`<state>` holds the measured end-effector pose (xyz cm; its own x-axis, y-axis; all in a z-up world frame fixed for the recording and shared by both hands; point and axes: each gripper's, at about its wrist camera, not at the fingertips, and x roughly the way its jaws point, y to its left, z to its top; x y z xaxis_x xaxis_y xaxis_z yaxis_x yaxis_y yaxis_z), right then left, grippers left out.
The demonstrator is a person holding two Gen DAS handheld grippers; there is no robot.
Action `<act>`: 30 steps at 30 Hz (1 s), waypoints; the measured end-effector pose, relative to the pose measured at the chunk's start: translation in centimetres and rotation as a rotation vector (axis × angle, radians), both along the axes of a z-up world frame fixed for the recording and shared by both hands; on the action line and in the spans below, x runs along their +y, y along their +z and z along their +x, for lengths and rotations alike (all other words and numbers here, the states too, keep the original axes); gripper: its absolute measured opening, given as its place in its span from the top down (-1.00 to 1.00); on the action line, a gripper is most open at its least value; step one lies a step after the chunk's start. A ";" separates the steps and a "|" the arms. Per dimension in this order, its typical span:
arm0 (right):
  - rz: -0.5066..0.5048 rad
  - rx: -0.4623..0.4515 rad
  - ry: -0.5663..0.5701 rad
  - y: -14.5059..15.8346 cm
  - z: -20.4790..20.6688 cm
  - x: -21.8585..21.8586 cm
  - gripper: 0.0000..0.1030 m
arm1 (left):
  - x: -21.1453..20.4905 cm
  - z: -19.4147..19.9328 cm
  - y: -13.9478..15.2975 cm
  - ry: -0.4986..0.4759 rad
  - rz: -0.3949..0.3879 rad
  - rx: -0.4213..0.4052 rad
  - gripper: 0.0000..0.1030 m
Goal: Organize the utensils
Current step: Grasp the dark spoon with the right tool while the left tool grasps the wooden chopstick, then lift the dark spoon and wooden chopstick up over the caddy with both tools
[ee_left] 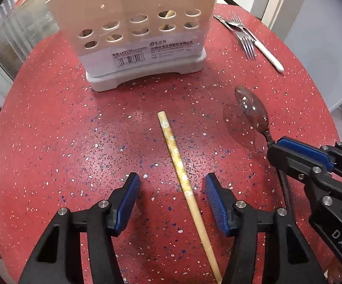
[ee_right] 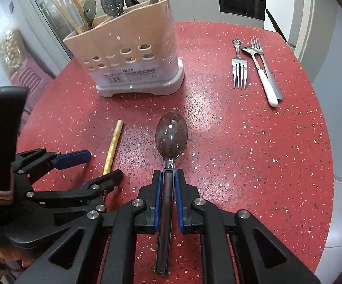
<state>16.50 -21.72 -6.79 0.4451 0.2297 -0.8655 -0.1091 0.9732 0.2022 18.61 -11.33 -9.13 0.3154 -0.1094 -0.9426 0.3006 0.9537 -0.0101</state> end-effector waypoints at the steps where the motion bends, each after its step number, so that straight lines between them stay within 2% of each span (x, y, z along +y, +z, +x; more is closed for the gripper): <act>1: 0.006 -0.004 0.000 0.1 -0.1 -0.2 0.77 | 0.0 0.0 0.1 0.001 -0.001 0.009 -0.54; 3: 0.014 -0.011 -0.002 0.4 -0.1 -0.5 0.77 | 0.1 0.0 0.4 0.000 -0.005 0.004 -0.24; 4: 0.020 -0.014 -0.003 0.5 -0.1 -0.6 0.77 | 0.1 0.0 0.6 -0.002 -0.010 0.002 0.11; 5: 0.028 -0.019 -0.006 0.6 -0.2 -0.8 0.77 | 0.1 0.2 0.6 0.003 -0.007 0.003 0.27; 8: 0.045 -0.025 -0.009 0.9 -0.4 -1.1 0.77 | 0.8 0.0 0.6 0.010 -0.038 -0.004 0.39; 12: 0.062 -0.036 -0.008 1.2 -0.4 -1.3 0.77 | 0.5 -0.6 0.5 0.020 -0.123 -0.035 0.40; 16: 0.079 -0.052 -0.005 1.5 -0.5 -1.4 0.77 | 1.0 -2.3 1.1 0.015 -0.152 -0.107 0.40; 22: 0.109 -0.095 0.001 2.7 -1.1 -1.4 0.77 | 2.4 -4.0 3.9 0.035 -0.212 -0.238 0.40; 30: 0.162 -0.195 0.006 5.1 -1.4 -1.5 0.76 | 5.2 -4.9 7.6 0.093 -0.285 -0.359 0.40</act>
<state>15.10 -23.22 -1.73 0.5981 0.3618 -0.7151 -0.1675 0.9290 0.3300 13.66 -6.13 -1.57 0.6370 -0.3042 -0.7083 0.2467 0.9510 -0.1866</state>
